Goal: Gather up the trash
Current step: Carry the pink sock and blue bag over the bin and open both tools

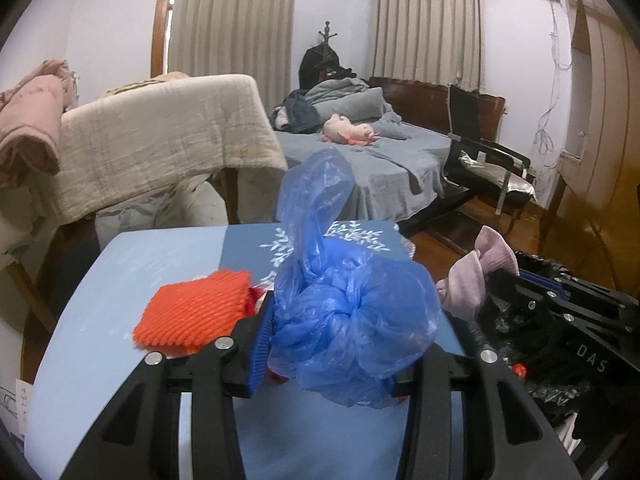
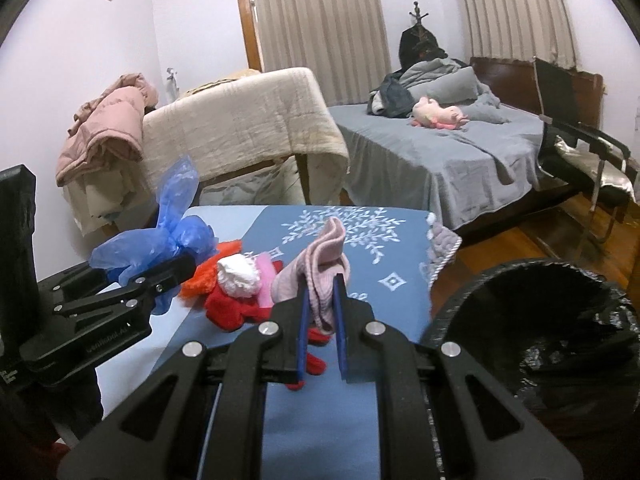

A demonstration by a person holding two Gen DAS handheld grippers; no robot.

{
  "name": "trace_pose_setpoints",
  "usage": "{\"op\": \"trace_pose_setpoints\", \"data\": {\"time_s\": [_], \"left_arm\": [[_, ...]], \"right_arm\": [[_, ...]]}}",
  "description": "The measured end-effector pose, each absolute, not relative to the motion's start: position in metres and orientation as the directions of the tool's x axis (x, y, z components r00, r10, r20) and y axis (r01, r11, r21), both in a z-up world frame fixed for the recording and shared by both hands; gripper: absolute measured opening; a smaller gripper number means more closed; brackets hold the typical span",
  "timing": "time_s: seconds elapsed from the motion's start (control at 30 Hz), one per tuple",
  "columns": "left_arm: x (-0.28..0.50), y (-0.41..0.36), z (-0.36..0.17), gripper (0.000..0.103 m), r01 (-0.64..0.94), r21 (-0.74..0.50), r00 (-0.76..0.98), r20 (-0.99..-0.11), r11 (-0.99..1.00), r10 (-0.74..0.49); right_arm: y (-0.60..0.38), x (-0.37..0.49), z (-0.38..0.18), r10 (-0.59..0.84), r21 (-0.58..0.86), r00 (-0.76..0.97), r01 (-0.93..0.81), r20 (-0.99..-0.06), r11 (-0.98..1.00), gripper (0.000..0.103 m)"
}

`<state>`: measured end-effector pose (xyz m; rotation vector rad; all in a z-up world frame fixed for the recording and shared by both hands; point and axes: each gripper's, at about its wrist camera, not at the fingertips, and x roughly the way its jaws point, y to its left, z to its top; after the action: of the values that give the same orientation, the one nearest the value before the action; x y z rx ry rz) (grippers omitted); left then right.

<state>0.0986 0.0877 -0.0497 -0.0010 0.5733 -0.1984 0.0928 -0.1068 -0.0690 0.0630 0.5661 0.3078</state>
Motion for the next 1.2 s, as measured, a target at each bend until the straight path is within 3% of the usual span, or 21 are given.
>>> {"op": "trace_pose_setpoints", "data": {"time_s": [1.2], "left_arm": [[0.102, -0.056, -0.027, 0.043, 0.459, -0.078, 0.752, -0.496, 0.885, -0.434]], "right_arm": [[-0.256, 0.047, -0.06, -0.01, 0.091, 0.874, 0.062, -0.486, 0.994, 0.011]]}}
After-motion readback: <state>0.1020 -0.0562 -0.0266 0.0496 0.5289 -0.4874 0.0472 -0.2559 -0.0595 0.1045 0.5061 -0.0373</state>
